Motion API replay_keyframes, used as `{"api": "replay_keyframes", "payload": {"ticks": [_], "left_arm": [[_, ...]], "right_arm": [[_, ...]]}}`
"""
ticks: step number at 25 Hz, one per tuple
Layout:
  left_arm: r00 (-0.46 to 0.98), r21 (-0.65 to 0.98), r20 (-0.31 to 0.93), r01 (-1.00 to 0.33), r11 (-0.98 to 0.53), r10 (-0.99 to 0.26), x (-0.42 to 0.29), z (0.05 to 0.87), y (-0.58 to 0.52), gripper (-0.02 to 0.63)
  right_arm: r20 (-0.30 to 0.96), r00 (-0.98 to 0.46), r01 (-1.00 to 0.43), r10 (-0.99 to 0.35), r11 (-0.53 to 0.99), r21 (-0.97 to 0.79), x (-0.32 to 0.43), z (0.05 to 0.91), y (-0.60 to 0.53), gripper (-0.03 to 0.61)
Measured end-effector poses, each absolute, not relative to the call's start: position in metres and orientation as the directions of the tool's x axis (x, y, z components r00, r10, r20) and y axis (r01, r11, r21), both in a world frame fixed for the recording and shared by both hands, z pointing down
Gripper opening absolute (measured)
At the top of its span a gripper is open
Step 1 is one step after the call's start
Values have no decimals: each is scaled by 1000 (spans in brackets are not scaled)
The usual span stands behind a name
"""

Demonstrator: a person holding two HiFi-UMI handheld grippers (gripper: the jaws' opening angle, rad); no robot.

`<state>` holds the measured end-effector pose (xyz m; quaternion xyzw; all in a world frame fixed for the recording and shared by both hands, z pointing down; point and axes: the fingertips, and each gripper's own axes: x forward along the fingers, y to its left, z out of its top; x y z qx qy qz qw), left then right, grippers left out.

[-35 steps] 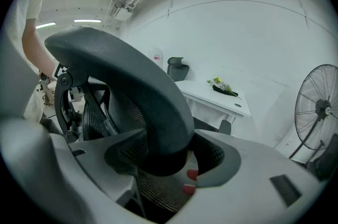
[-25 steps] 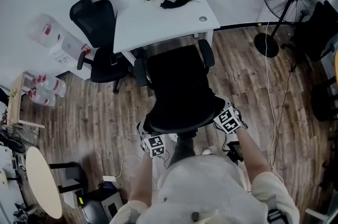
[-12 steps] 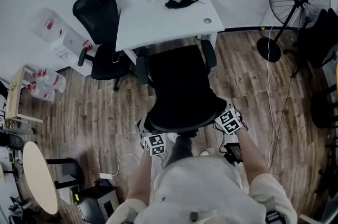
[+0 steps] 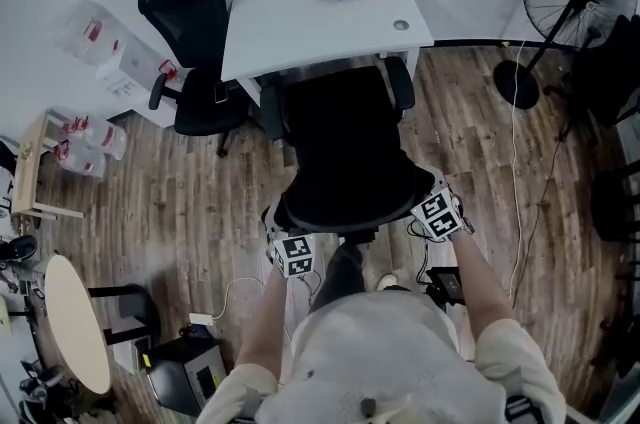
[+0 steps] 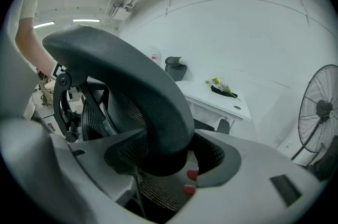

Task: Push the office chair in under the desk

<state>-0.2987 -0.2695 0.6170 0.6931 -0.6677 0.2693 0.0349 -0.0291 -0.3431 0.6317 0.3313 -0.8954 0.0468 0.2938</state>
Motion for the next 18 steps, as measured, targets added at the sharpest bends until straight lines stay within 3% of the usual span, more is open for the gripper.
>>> {"api": "replay_keyframes", "payload": {"ticks": [18], "left_arm": [[-30, -321, 419, -940, -118, -907, -329, 621, -316, 233]], "right_arm": [[556, -603, -634, -572, 767, 101, -59, 638, -385, 272]]}}
